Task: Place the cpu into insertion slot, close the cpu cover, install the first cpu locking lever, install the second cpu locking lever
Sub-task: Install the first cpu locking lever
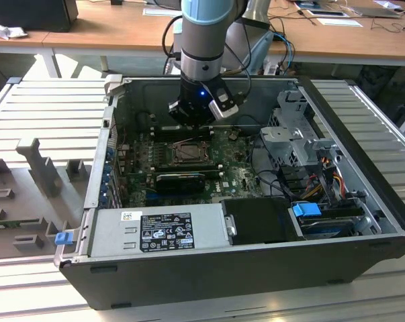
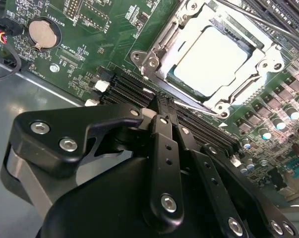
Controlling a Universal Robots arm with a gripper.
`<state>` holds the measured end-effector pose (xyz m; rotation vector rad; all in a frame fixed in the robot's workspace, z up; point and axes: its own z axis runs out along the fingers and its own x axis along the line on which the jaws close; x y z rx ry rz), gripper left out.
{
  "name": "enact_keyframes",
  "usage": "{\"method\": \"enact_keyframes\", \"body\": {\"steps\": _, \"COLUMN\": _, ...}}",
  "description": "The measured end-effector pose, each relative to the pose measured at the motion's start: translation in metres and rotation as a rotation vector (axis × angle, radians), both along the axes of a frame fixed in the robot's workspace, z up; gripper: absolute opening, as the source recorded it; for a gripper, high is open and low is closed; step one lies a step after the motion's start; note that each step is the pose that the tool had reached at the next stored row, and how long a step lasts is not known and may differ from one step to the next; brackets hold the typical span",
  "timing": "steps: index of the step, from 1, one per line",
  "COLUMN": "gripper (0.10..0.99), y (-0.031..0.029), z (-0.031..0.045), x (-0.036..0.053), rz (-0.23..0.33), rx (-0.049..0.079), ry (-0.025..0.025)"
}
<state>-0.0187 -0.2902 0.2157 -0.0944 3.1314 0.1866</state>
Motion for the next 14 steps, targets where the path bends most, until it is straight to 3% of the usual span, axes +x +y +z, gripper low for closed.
{"method": "enact_keyframes", "body": {"steps": 9, "gripper": 0.106, "y": 0.0013, "z": -0.0101, "x": 0.0012, "rz": 0.007, "rx": 0.002, "ry": 0.0001}}
{"method": "enact_keyframes", "body": {"steps": 14, "gripper": 0.106, "y": 0.0013, "z": -0.0121, "x": 0.0014, "rz": 0.009, "rx": 0.001, "ry": 0.0001}}
